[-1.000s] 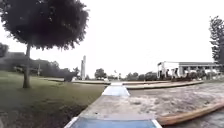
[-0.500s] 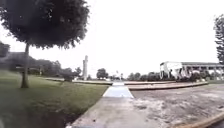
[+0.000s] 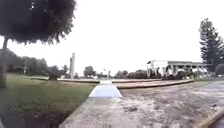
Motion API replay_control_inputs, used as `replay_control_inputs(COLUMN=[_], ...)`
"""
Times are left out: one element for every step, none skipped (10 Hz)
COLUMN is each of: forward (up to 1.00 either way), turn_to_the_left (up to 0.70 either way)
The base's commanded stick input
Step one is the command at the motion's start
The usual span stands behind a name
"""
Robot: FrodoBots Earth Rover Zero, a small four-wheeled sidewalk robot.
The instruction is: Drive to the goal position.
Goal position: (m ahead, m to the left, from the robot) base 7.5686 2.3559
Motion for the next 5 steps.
replay_control_inputs(forward=[0.5,0.5,0.5,0.5,0.5], turn_to_the_left=[0.0,0.0,0.0,0.0,0.0])
